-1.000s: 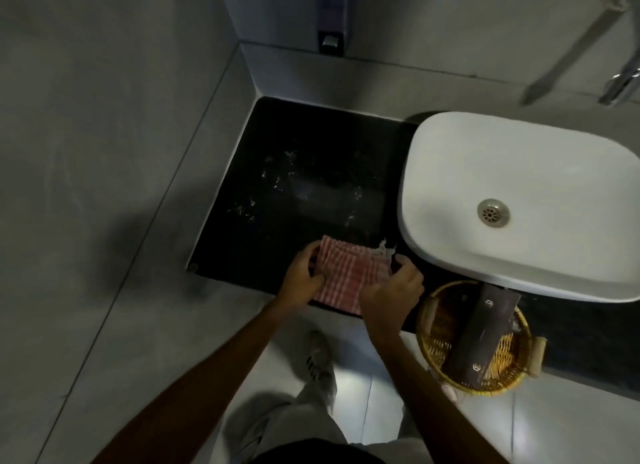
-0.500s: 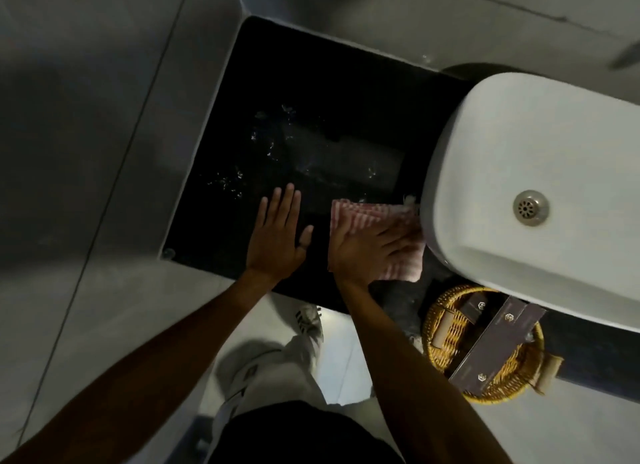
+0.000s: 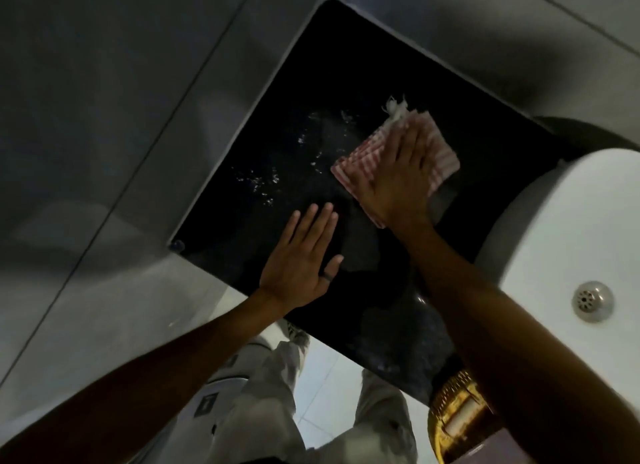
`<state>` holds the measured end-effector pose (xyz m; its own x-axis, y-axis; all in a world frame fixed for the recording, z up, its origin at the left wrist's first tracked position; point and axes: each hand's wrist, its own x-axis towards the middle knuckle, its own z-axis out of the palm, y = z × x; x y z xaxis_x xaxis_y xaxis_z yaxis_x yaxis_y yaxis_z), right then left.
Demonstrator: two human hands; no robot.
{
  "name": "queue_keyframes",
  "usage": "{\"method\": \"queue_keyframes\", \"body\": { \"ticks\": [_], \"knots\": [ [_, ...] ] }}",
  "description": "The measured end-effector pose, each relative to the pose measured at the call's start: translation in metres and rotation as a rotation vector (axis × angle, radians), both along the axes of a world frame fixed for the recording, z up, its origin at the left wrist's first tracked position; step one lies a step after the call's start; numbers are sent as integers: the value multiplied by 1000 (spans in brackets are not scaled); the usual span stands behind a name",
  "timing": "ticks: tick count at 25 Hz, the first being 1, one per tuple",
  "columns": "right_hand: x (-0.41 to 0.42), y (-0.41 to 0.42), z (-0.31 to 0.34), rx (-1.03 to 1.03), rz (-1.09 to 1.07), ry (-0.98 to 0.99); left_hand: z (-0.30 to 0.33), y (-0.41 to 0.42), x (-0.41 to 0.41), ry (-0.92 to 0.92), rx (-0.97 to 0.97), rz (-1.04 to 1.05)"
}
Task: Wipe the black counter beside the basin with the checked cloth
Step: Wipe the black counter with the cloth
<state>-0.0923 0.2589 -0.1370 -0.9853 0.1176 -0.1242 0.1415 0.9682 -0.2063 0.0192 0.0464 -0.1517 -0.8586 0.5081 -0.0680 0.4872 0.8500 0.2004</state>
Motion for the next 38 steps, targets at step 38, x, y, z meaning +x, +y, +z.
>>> {"method": "queue_keyframes", "body": {
  "ticks": [38],
  "knots": [
    [90,6,-5,62,-428,117,16,49,-143,-189,99,727]
  ]
}}
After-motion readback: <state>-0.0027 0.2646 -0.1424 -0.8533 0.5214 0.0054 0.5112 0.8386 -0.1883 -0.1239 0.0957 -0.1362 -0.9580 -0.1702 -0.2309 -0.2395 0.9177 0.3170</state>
